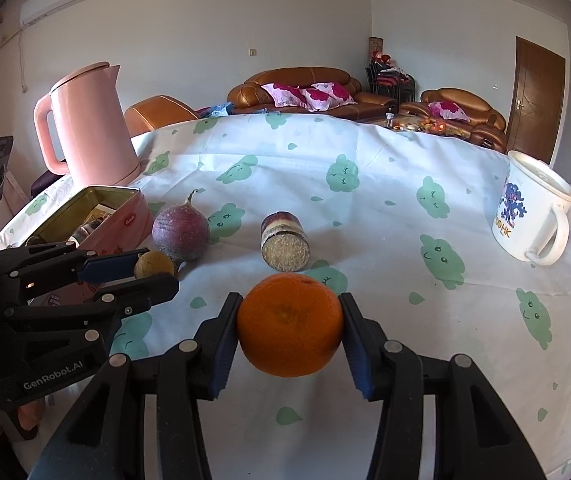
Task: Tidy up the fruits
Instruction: 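Lift the orange and yellow fruit and carry them toward the tin with both grippers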
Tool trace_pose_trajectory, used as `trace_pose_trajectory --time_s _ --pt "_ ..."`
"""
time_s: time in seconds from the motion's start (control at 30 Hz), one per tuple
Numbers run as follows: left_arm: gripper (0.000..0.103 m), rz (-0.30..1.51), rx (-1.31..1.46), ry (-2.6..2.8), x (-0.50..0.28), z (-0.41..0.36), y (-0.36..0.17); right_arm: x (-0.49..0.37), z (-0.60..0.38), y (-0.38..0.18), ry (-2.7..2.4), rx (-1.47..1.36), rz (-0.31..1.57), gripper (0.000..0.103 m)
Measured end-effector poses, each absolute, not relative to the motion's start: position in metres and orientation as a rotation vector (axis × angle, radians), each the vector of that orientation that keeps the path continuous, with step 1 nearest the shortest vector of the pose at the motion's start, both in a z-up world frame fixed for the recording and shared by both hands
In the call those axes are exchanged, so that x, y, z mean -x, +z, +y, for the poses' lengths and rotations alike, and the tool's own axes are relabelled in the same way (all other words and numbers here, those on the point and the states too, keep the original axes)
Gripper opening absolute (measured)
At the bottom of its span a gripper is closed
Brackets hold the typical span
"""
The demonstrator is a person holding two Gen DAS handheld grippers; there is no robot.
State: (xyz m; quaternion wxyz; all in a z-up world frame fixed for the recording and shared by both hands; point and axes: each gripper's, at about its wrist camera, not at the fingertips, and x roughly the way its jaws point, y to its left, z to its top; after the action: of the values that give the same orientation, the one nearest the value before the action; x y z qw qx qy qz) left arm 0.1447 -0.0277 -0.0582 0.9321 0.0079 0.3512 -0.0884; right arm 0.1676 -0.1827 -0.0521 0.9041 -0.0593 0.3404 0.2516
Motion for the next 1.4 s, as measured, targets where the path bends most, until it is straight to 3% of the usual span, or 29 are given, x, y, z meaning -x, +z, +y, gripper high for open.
trace_pose_trajectory --time_s 1.4 --pt "0.030 0.516 -0.010 -0.132 -0.114 -0.021 -0.036 -0.141 -0.199 -0.032 0.512 0.077 0.513 0.050"
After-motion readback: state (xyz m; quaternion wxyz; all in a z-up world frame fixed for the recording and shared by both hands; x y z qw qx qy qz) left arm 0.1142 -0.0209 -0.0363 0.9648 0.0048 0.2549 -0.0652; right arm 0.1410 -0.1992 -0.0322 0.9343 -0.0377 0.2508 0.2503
